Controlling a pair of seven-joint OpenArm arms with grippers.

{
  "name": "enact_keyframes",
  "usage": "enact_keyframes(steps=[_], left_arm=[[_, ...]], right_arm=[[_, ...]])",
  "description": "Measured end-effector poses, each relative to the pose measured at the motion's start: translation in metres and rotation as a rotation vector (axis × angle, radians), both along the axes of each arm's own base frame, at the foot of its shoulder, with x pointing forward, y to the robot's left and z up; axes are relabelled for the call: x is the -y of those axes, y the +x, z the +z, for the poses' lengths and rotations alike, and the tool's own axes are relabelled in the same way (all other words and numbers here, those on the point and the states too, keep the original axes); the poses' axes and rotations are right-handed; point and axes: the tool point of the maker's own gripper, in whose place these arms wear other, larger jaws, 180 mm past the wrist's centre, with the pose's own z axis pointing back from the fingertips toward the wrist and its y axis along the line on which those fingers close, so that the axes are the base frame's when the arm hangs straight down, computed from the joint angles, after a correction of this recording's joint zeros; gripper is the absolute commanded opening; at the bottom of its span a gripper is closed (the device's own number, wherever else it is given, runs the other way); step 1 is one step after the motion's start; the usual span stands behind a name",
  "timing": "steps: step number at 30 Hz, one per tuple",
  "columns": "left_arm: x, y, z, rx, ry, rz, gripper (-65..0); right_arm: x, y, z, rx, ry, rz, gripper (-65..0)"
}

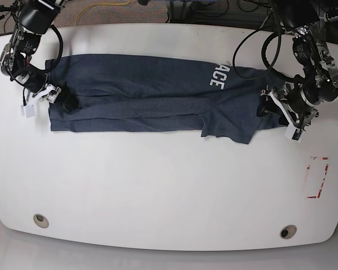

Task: Fold the T-shirt properly
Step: 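Pull the strip ends apart with both grippers to straighten it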

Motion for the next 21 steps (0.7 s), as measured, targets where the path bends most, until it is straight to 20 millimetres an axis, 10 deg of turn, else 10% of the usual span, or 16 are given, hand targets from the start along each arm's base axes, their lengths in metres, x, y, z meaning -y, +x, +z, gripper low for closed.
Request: enact_keyframes(steps=[15,21], left_arm=[[0.026,0.002,-0.040,-0.056,0.031,-0.052,-24.9],[0.014,-0.009,-0.070,-0.143,0.042,-0.010,-26.1]], right_arm=[[-0.009,-0.006,-0.011,-0.033,-0.007,0.027,-61.2],[-0.010,-0.006,-0.010,-0.038,-0.025,0.043,-61.7]])
